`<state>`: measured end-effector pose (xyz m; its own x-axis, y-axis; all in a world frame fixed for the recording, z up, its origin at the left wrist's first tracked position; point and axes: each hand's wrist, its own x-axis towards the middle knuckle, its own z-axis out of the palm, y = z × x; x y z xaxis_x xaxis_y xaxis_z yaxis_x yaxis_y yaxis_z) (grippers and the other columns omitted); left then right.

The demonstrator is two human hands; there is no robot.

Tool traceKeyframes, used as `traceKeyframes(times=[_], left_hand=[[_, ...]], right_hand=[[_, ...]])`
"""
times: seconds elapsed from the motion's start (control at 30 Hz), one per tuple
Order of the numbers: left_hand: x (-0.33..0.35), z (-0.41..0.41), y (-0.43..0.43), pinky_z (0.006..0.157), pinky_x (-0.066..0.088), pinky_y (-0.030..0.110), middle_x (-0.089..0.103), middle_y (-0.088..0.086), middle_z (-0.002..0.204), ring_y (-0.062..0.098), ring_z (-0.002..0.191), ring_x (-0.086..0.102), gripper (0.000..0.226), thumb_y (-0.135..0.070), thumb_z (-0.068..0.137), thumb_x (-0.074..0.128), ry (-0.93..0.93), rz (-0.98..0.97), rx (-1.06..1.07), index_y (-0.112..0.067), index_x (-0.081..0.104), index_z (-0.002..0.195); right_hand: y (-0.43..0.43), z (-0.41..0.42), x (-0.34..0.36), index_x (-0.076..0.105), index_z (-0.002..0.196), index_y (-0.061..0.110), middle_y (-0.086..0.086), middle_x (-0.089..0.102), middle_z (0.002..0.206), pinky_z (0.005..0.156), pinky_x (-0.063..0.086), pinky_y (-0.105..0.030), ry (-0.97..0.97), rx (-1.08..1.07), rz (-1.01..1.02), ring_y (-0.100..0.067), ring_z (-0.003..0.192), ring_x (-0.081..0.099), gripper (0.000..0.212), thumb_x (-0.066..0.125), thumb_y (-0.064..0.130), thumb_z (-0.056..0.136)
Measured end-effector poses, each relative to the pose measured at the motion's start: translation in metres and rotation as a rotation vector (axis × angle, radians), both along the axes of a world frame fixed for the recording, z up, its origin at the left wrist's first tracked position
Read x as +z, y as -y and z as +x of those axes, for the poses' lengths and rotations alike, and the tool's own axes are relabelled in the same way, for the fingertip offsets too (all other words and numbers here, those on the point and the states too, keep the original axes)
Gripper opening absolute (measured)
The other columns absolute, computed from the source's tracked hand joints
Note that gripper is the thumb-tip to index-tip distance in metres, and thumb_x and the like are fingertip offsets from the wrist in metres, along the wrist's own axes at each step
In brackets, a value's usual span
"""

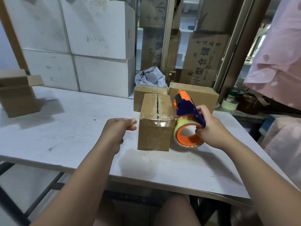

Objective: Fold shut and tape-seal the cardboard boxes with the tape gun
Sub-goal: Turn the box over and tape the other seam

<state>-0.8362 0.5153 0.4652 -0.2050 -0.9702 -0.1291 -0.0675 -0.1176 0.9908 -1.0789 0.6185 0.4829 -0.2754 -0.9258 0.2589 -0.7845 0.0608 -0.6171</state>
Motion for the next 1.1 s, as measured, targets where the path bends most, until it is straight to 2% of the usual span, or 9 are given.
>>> traceKeyframes(times=[0.17, 0.33, 0.57, 0.8, 0.87, 0.9, 0.97, 1.03, 1.1], left_hand=[[-0.006, -0.008, -0.002, 0.053, 0.026, 0.027, 0.059, -0.007, 0.065, 0.013, 0.059, 0.035, 0.011, -0.025, 0.089, 0.062, -0.057, 0.062, 0.005, -0.017, 0.070, 0.091], [-0.002, -0.013, -0.011, 0.061, 0.031, 0.026, 0.058, -0.002, 0.067, 0.009, 0.058, 0.041, 0.012, -0.022, 0.090, 0.061, -0.058, -0.020, 0.072, -0.012, 0.068, 0.091], [0.001, -0.023, -0.017, 0.054, 0.031, 0.026, 0.050, 0.000, 0.066, 0.011, 0.058, 0.042, 0.018, -0.021, 0.088, 0.057, -0.012, -0.061, 0.141, -0.011, 0.060, 0.074], [-0.022, -0.037, -0.016, 0.054, 0.017, 0.032, 0.034, 0.009, 0.074, 0.018, 0.057, 0.025, 0.013, -0.025, 0.087, 0.042, -0.043, 0.091, 0.128, -0.013, 0.046, 0.084], [-0.034, -0.036, -0.018, 0.053, 0.021, 0.033, 0.040, 0.012, 0.076, 0.019, 0.056, 0.033, 0.009, -0.021, 0.088, 0.042, -0.002, 0.043, 0.132, -0.013, 0.046, 0.088], [-0.038, -0.033, -0.020, 0.054, 0.029, 0.031, 0.049, 0.008, 0.081, 0.019, 0.061, 0.044, 0.007, -0.018, 0.090, 0.044, 0.032, -0.023, 0.151, -0.016, 0.048, 0.095], [-0.043, -0.027, -0.025, 0.063, 0.044, 0.024, 0.054, -0.003, 0.104, 0.013, 0.083, 0.056, 0.033, -0.008, 0.092, 0.047, 0.082, -0.240, 0.186, -0.028, 0.046, 0.118], [-0.045, -0.026, -0.031, 0.082, 0.046, 0.018, 0.048, -0.013, 0.125, 0.005, 0.106, 0.052, 0.056, 0.002, 0.092, 0.045, 0.110, -0.436, 0.119, -0.035, 0.038, 0.135], [-0.048, -0.027, -0.039, 0.098, 0.042, 0.020, 0.042, -0.015, 0.139, 0.003, 0.125, 0.042, 0.069, 0.007, 0.092, 0.042, 0.099, -0.502, 0.021, -0.039, 0.033, 0.142]], right_hand=[[0.000, 0.001, -0.003, 0.037, 0.114, 0.028, 0.003, 0.053, 0.099, 0.064, 0.043, -0.025, 0.029, 0.016, -0.004, -0.019, 0.086, 0.051, 0.055, 0.055, -0.010, 0.079], [0.002, 0.002, -0.005, 0.036, 0.115, 0.027, 0.001, 0.052, 0.103, 0.063, 0.043, -0.024, 0.014, 0.031, 0.000, -0.020, 0.089, 0.052, 0.055, 0.055, -0.011, 0.080], [0.003, 0.001, -0.006, 0.037, 0.113, 0.028, 0.000, 0.054, 0.101, 0.070, 0.046, -0.037, -0.001, 0.021, 0.003, -0.024, 0.089, 0.053, 0.054, 0.054, -0.010, 0.079], [0.004, 0.003, -0.007, 0.036, 0.113, 0.029, 0.002, 0.053, 0.098, 0.066, 0.046, -0.034, -0.003, 0.016, 0.019, -0.017, 0.085, 0.052, 0.053, 0.055, -0.009, 0.080], [0.003, 0.002, -0.008, 0.036, 0.112, 0.030, 0.004, 0.052, 0.096, 0.064, 0.045, -0.033, 0.002, 0.009, 0.008, -0.016, 0.083, 0.052, 0.054, 0.054, -0.009, 0.079], [0.003, 0.003, -0.007, 0.036, 0.112, 0.030, 0.004, 0.052, 0.096, 0.065, 0.045, -0.034, 0.002, 0.008, 0.007, -0.017, 0.084, 0.052, 0.054, 0.054, -0.009, 0.079], [0.003, 0.004, -0.006, 0.037, 0.112, 0.029, 0.002, 0.053, 0.097, 0.065, 0.045, -0.034, 0.000, 0.008, -0.001, -0.019, 0.084, 0.053, 0.053, 0.054, -0.009, 0.079], [0.005, 0.005, -0.007, 0.037, 0.111, 0.029, 0.002, 0.054, 0.096, 0.062, 0.044, -0.031, -0.005, 0.009, 0.003, -0.016, 0.082, 0.052, 0.052, 0.054, -0.009, 0.079], [0.006, 0.007, -0.007, 0.037, 0.110, 0.029, 0.002, 0.053, 0.095, 0.061, 0.043, -0.030, -0.012, 0.011, 0.002, -0.014, 0.080, 0.052, 0.052, 0.054, -0.008, 0.079]])
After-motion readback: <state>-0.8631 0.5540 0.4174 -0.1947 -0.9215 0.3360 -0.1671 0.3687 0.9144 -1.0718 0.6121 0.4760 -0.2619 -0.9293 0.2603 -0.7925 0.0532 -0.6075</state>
